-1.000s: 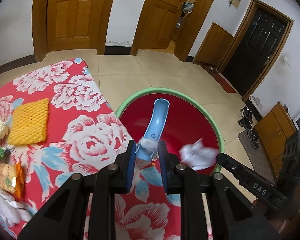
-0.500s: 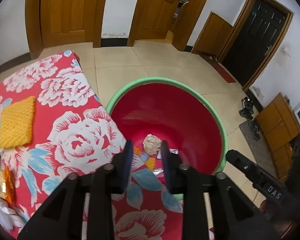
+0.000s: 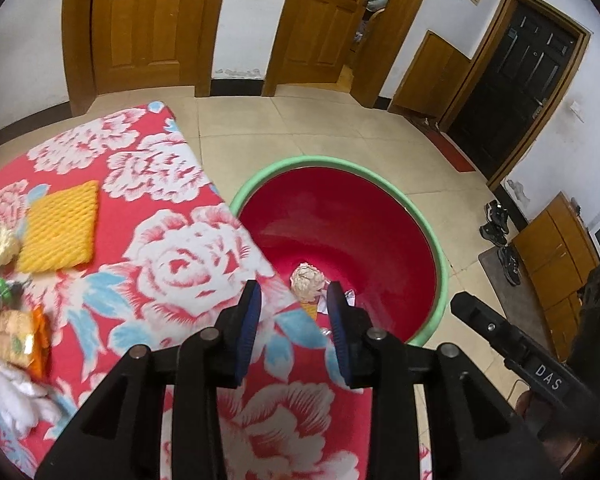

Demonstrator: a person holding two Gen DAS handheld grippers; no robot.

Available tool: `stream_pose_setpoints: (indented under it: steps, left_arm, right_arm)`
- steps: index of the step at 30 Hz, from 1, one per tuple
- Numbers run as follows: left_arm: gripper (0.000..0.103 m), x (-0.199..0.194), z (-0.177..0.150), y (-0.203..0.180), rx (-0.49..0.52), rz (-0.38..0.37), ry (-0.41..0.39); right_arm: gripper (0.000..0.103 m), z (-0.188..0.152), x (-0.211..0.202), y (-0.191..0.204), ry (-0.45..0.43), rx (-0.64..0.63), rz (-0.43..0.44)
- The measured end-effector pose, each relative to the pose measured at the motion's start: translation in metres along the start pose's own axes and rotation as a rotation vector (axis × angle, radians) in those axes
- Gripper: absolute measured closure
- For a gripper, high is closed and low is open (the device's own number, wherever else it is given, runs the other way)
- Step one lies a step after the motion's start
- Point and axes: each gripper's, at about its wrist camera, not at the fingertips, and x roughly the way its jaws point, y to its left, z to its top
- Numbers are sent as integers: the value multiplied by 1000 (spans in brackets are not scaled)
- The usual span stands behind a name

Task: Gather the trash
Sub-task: 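Move both tools back over the table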

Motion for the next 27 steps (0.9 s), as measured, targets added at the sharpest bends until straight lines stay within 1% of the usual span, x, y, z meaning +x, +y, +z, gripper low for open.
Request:
stream_pose_setpoints:
  steps: [2,8,18,27]
  left_arm:
    - [66,-8,-3,3,-5,8,-11]
    - [65,-28,-13,14,-13,28,-27]
    - [65,-58,-25,51,-65,88,-55]
    - [65,-86,-26,101,-96,191,-98]
  right_arm:
    - [45,-2,-3,3,1,-2,7]
    - [37,-6,-9,14,8,-15,22]
    - [31,-14,-16,34,16,-46,42]
    - [30,-21,-16,51,30,-72,51]
